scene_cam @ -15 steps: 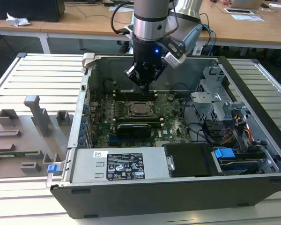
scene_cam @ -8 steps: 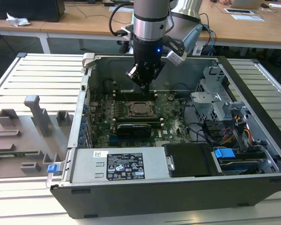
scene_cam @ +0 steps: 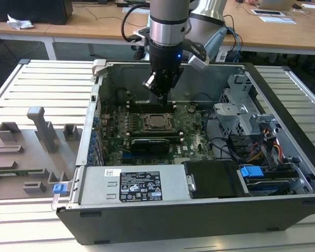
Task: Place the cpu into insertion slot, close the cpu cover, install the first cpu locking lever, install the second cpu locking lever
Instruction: 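Install the first cpu locking lever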
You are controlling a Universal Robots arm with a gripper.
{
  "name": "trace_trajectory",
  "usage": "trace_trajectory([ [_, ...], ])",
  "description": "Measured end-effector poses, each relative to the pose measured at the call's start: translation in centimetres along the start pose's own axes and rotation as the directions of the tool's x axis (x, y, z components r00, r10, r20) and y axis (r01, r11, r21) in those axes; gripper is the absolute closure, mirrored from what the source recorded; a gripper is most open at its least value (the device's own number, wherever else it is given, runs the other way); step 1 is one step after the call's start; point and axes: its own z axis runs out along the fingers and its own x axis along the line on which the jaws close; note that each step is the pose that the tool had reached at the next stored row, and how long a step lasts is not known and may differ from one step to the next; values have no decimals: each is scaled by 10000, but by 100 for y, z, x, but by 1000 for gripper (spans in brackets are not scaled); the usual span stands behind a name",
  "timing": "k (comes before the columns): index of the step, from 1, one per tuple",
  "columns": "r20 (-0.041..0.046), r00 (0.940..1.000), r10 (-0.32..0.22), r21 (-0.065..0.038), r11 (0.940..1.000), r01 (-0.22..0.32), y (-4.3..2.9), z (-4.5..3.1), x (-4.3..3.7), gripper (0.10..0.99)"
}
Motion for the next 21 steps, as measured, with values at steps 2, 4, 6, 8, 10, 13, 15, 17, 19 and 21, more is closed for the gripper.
trace_trajectory([
  [2, 3, 9998, -198, -5, 9998, 198, 0, 0, 0, 980],
  [4, 5, 9998, -195, -8, 9998, 195, 0, 0, 0, 980],
  [6, 6, 9998, -193, -8, 9998, 193, 0, 0, 0, 980],
  [8, 6, 9998, -180, -8, 9998, 180, 0, 0, 0, 980],
  [10, 2, 10000, -11, -3, 10000, 11, 0, -1, 0, 980],
  [13, -10, 9972, 753, 18, 9972, -753, 0, 0, 0, 980],
  [15, -16, 9938, 1109, 29, 9938, -1109, 0, 0, 0, 980],
  [17, -24, 9874, 1582, 43, 9874, -1582, 0, 0, 0, 980],
  [19, -29, 9802, 1977, 55, 9802, -1977, 0, 0, 0, 980],
  [21, -33, 9727, 2321, 66, 9727, -2320, 0, 0, 0, 980],
])
